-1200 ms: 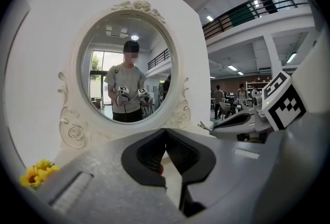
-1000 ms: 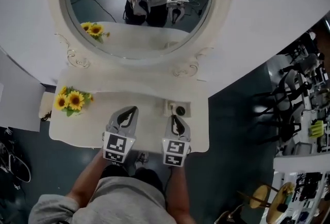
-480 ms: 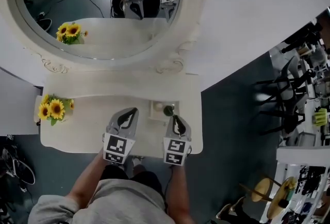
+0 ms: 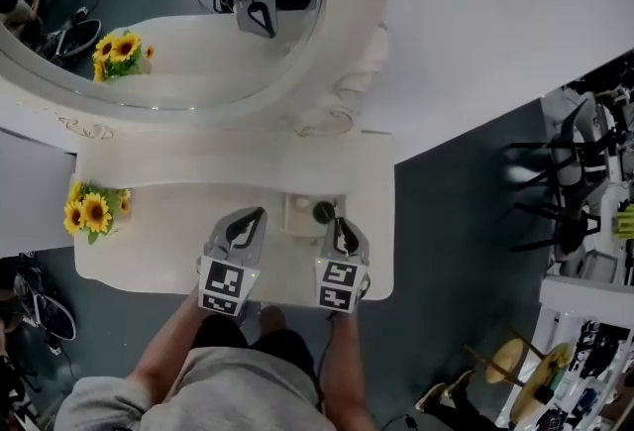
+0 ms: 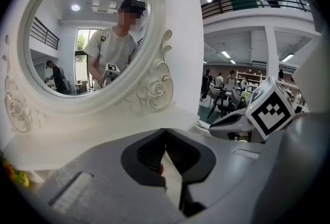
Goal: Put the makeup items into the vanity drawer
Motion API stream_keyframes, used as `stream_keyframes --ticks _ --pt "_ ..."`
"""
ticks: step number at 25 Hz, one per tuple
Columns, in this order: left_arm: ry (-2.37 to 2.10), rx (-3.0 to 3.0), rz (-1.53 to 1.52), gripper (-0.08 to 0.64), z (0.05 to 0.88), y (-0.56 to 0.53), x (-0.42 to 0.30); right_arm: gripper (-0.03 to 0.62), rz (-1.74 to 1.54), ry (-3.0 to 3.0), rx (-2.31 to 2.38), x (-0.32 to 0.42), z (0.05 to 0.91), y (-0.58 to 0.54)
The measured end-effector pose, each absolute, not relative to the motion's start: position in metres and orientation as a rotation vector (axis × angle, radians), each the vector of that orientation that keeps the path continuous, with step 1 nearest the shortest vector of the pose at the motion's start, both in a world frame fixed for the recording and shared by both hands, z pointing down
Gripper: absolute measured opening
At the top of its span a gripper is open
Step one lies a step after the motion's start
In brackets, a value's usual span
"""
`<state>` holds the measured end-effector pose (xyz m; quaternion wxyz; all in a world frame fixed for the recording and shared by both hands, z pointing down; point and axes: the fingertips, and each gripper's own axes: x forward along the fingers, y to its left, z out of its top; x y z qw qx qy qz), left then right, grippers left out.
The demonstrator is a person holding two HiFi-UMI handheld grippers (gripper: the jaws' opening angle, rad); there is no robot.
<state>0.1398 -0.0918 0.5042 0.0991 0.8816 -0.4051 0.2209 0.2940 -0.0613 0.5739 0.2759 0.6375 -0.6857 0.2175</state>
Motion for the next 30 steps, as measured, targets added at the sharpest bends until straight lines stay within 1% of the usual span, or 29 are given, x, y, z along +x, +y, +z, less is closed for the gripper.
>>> stream_keyframes --ticks 7,17,18,19,20,21,30 --pt "-1.177 2.596 0.683 0.011 0.518 -0.094 0.146 0.034 0.619 -1.833 1.684 0.294 0.592 -0.063" --pt "-1.182 2.586 0.696 0.011 0.522 -0.094 0.149 0.034 0.619 -1.823 1.697 0.302 0.593 -0.066" --pt "-1.181 2.586 0.696 0.011 0.522 -0.093 0.150 0.072 0.624 -1.833 1.697 0.301 0.593 -0.065" --pt "-1.179 2.587 0.695 0.011 0.522 -0.092 0.151 0.125 0.629 -1.844 1.698 0.300 0.592 -0.066" --pt "-1.178 2.588 0.695 0.011 0.522 -0.092 0.151 0.147 0.632 -1.853 1.701 0.299 0.592 -0.066" --pt "-1.176 2.589 0.695 0.011 0.522 -0.091 0.152 0.156 0.631 -1.857 1.704 0.299 0.591 -0.066" --pt "-1.191 2.607 0.676 0.011 0.513 -0.090 0.148 0.156 0.609 -1.868 1.721 0.296 0.581 -0.064"
